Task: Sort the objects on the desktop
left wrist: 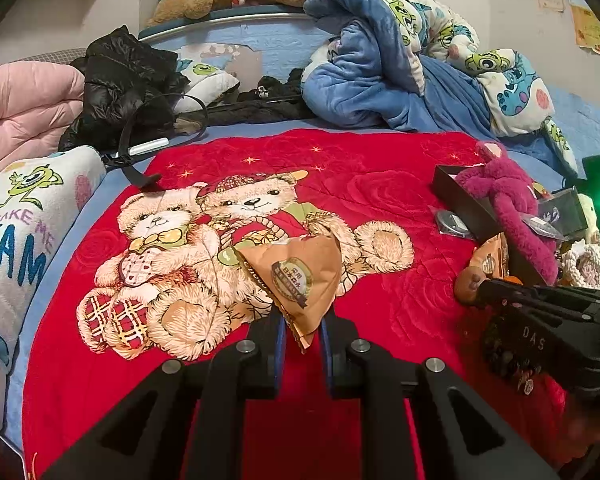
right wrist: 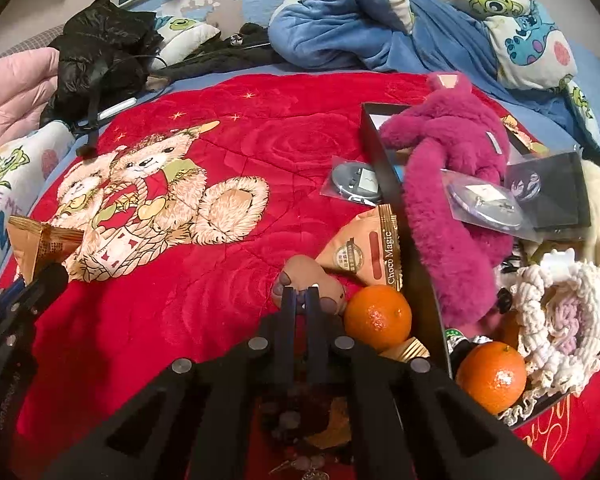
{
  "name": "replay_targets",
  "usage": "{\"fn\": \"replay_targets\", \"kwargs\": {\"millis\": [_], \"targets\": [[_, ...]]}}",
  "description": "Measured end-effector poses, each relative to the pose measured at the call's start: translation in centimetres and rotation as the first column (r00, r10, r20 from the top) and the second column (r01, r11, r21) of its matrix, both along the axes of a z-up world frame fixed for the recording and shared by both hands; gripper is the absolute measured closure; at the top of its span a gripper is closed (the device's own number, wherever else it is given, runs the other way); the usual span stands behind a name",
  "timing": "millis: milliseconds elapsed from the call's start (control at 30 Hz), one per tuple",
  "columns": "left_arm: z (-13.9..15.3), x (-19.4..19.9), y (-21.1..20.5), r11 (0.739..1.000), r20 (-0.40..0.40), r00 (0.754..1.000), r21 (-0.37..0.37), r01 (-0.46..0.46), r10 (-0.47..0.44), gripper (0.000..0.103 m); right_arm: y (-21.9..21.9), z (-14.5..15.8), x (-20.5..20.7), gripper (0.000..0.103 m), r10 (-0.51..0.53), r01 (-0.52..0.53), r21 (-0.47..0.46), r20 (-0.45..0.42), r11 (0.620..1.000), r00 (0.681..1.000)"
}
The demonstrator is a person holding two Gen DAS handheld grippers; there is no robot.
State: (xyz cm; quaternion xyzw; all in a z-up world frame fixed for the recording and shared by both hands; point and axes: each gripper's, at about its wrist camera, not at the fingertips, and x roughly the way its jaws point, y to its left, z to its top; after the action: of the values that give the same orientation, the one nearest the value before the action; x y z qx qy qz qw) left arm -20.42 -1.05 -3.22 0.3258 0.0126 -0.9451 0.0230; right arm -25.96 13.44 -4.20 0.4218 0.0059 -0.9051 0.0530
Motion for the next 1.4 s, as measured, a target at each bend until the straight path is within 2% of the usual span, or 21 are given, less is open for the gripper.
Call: {"fn": "replay_targets", "kwargs": {"millis": [67,100,133,167,200,300,367,500,1100,1400], "targets": [[-0.1,-0.1,0.0,1.000,0.002,1.000,0.000,-0.003,0.003,0.088,0.1,0.0,-0.1,0.097,-0.016,0.016,0.009,-0.002,1.000,1.000],[-0.1,-0.1,0.0,1.000,0.003,1.000,0.001,-0.001,0.001,0.088,0.2,0.0,-0.1,0.093,-0.030,0.030,0.018,-0.005,0.999,1.000],[-0.1,-0.1,0.0,1.000,0.004,1.000,0.002,-0.001,0.001,0.088,0.2,0.0,-0.2,0.084,-0.031,0.032,0.022,-0.006,0.999,0.999],[-0.2,-0.1,0.0,1.000,0.007,1.000,0.002,-0.001,0.001,0.088,0.2,-0.1,-0.2,0.070,-0.032,0.032,0.028,-0.008,0.999,0.999],[-0.2,-0.2,0.0,1.000,0.008,1.000,0.000,0.000,0.000,0.088,0.1,-0.2,-0.2,0.060,-0.012,0.012,0.010,-0.006,1.000,1.000],[-0.2,-0.3,0.0,1.000,0.011,1.000,-0.001,0.003,-0.003,0.088,-1.0,-0.3,-0.2,0.045,0.020,-0.020,0.038,-0.004,0.999,1.000],[-0.2,-0.2,0.1,1.000,0.010,1.000,-0.002,0.003,-0.003,0.088,-1.9,-0.6,-0.2,0.041,0.034,-0.033,0.083,-0.011,0.996,0.999],[-0.3,-0.2,0.1,1.000,0.012,1.000,0.002,0.002,-0.002,0.088,-2.5,-0.9,-0.3,0.038,0.036,-0.034,0.126,-0.016,0.992,0.999],[-0.4,-0.2,0.1,1.000,0.021,1.000,0.000,0.009,-0.009,0.088,-2.0,-1.0,-1.6,0.037,-0.011,0.014,0.067,-0.044,0.998,0.999],[-0.3,-0.2,0.3,1.000,0.021,1.000,0.000,0.009,-0.009,0.088,-2.2,-1.4,-2.7,0.038,-0.023,0.029,0.087,-0.064,0.996,0.998]]}}
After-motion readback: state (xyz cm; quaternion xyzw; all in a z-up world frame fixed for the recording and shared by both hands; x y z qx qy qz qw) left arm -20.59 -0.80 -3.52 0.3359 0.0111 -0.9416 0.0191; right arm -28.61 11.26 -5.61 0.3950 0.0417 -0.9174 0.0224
